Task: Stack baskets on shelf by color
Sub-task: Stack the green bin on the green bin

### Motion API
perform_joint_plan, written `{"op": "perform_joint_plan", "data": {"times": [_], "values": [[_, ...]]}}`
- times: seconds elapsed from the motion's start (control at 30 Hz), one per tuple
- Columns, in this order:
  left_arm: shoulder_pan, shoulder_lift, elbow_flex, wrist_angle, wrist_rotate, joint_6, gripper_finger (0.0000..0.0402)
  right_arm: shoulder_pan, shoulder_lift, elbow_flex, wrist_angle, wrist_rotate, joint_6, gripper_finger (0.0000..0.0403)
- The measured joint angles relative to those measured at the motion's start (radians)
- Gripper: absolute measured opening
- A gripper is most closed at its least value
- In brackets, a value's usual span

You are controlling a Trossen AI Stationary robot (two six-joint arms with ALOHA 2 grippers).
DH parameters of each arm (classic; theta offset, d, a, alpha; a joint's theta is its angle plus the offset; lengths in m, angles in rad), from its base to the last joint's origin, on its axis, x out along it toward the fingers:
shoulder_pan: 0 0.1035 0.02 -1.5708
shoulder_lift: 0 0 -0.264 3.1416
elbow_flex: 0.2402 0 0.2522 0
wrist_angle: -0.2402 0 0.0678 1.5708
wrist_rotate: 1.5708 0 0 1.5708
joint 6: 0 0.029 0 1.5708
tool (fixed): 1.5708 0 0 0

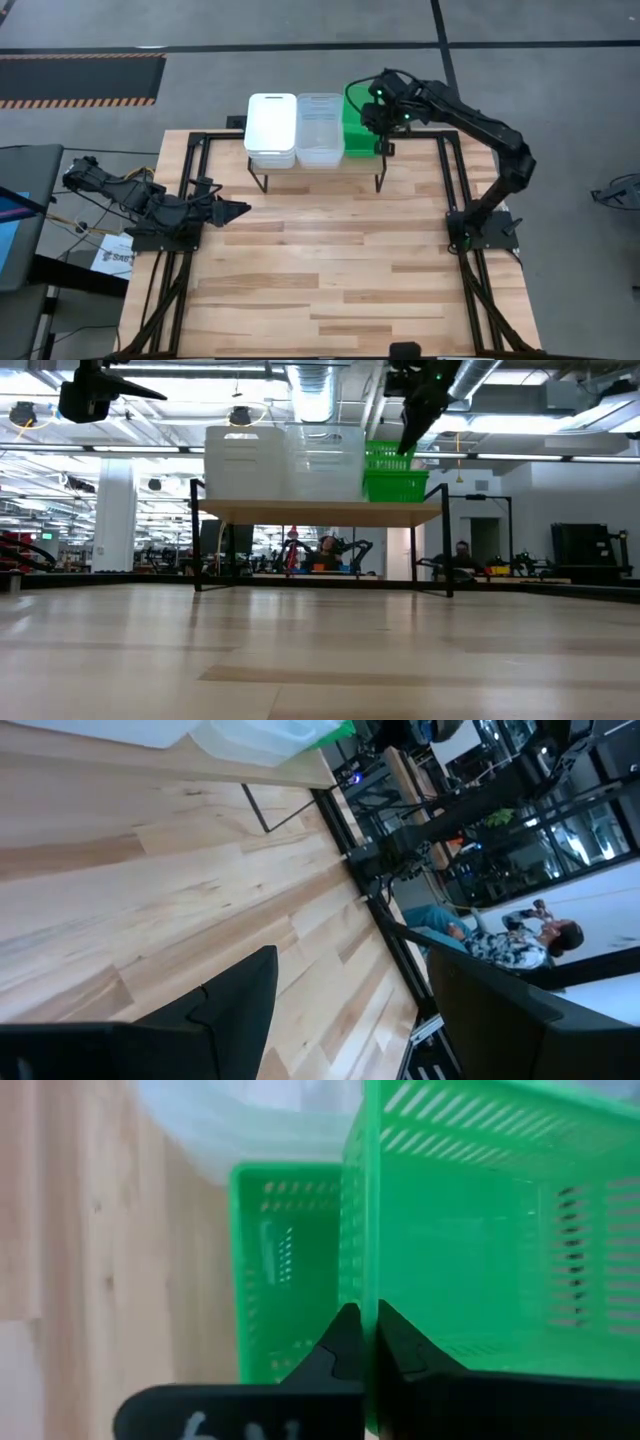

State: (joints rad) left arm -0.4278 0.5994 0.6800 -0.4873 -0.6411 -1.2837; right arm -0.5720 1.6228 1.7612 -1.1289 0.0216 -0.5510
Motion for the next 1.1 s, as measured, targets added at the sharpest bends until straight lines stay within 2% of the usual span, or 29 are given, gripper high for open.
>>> {"op": "perform_joint_plan", "data": {"times": [0.43, 0.63, 0.77, 0.97, 1.1], "values": [[0.000, 0.000, 0.000, 0.000, -0.028, -0.020, 0.0247, 0.025, -0.027, -0.032, -0.070, -0.022, 0.005, 0.0015], [0.000, 0.000, 0.000, 0.000, -0.042, -0.020, 0.0247, 0.056, -0.042, -0.033, -0.048, 0.098, 0.009, 0.0014], [0.000, 0.000, 0.000, -0.001, -0.058, -0.019, 0.0247, 0.082, -0.068, -0.032, -0.051, 0.101, 0.007, 0.0009], [0.000, 0.000, 0.000, -0.001, -0.060, -0.019, 0.0247, 0.109, -0.073, -0.032, -0.094, 0.104, 0.046, 0.0026], [0.000, 0.000, 0.000, -0.001, -0.060, -0.019, 0.0247, 0.108, -0.063, -0.032, -0.107, 0.078, 0.058, 0.0024]]}}
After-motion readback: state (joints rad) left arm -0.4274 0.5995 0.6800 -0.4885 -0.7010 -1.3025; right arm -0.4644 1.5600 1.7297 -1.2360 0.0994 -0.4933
